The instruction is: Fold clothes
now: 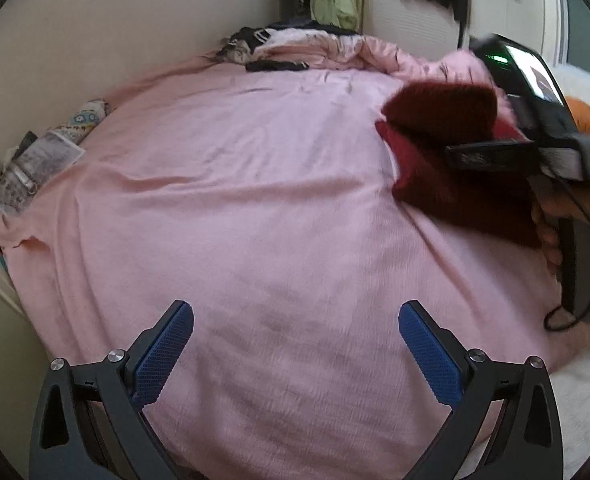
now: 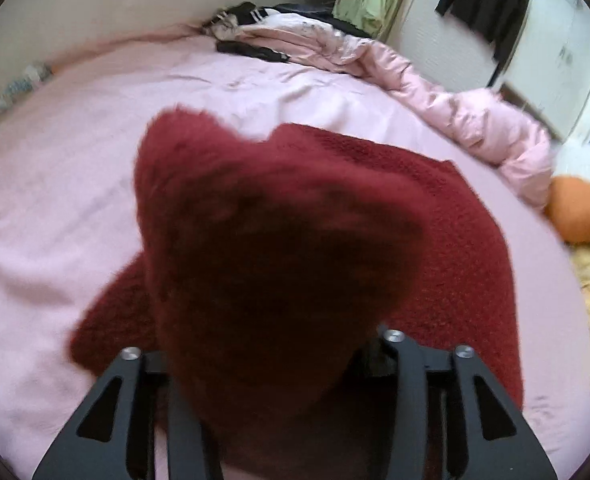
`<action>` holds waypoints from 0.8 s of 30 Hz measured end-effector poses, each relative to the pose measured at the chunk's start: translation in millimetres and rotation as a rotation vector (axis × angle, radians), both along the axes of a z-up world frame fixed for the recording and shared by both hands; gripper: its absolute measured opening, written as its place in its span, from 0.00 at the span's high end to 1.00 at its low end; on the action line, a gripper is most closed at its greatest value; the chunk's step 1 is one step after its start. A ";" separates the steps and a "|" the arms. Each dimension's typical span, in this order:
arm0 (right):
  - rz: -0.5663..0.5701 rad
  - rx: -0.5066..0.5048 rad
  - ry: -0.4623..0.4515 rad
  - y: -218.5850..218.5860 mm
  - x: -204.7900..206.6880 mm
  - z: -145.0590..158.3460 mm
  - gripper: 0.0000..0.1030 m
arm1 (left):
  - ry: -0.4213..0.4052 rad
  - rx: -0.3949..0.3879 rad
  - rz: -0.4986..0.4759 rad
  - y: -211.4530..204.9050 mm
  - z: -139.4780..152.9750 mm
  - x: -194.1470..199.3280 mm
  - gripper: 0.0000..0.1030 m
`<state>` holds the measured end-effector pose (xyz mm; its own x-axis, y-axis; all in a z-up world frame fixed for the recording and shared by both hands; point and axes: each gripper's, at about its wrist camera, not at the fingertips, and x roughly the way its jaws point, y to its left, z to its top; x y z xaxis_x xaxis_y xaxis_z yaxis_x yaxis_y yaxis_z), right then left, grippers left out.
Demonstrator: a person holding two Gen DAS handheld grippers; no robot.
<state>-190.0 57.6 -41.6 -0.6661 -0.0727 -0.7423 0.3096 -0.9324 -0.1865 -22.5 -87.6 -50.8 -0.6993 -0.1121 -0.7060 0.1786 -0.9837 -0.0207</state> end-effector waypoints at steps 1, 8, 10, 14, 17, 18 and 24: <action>0.028 -0.055 -0.026 5.0 1.0 3.7 0.32 | 0.014 0.013 0.004 -0.9 2.7 2.5 0.00; 0.236 -0.496 -0.294 28.7 19.6 29.5 0.17 | 0.092 0.095 0.020 -13.5 30.5 -20.6 0.00; 0.205 -0.670 -0.395 56.0 14.4 28.0 0.17 | 0.130 0.140 -0.010 -13.3 42.5 -37.1 0.00; -0.023 -1.082 -0.406 140.8 15.3 29.0 0.17 | 0.239 0.328 -0.125 -0.6 85.2 -85.5 0.00; -0.065 -1.209 -0.359 166.5 1.3 32.1 0.17 | 0.341 0.539 -0.303 23.2 112.5 -130.4 0.00; -0.064 -1.257 -0.371 170.6 -3.6 28.7 0.17 | 0.349 0.634 -0.376 33.2 113.4 -150.1 0.00; -0.232 -1.287 -0.545 182.5 -30.7 -42.5 0.54 | -0.084 0.678 -0.301 75.4 17.8 -240.6 0.02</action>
<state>-220.7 240.1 -84.0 -0.4121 -0.8156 -0.4062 -0.1157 -0.3953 0.9112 -263.1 -12.2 -33.0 -0.5716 0.5548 -0.6045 -0.0692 -0.7667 -0.6383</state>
